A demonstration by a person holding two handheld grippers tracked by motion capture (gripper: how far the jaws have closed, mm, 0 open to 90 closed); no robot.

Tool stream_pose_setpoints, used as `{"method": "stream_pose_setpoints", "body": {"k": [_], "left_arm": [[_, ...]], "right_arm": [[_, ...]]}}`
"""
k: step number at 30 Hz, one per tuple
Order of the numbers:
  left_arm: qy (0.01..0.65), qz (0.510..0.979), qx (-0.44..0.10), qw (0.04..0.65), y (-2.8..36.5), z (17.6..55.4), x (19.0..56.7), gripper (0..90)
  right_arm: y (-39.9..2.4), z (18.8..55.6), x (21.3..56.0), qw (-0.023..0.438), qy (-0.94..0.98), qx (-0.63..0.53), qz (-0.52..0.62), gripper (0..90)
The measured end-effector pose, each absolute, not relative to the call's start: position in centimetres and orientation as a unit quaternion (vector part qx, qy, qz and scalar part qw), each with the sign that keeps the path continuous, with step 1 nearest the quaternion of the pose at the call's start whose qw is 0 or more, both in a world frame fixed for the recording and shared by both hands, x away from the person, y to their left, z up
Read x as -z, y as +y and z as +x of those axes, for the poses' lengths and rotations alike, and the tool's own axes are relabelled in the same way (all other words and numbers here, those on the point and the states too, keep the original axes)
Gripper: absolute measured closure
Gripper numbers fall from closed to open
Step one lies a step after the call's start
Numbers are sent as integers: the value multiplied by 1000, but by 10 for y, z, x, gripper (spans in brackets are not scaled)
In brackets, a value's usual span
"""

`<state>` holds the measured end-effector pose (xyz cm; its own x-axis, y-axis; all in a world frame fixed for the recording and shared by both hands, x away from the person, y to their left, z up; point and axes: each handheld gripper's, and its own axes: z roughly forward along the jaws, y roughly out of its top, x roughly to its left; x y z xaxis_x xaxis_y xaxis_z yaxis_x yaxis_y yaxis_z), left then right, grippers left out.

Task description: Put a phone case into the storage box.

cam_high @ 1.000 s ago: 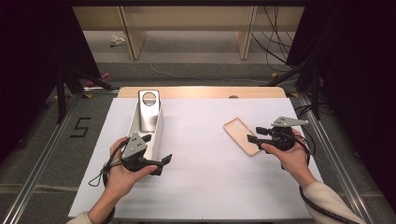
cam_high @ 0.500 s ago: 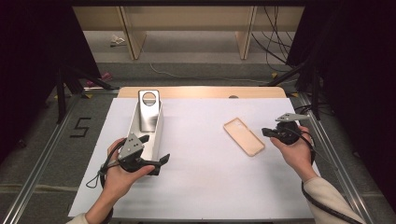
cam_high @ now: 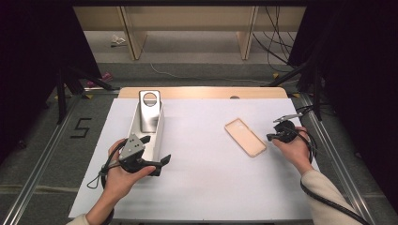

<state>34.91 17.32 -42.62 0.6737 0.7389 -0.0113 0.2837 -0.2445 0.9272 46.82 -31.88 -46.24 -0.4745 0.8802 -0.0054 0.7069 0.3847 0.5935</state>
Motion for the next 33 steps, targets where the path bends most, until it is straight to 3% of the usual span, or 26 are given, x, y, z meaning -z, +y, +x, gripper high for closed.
{"method": "stream_pose_setpoints", "body": {"k": [33], "left_arm": [[327, 761, -225, 512, 175, 349, 426, 20]], "right_arm": [[-289, 456, 467, 86, 857, -244, 445, 900]]}}
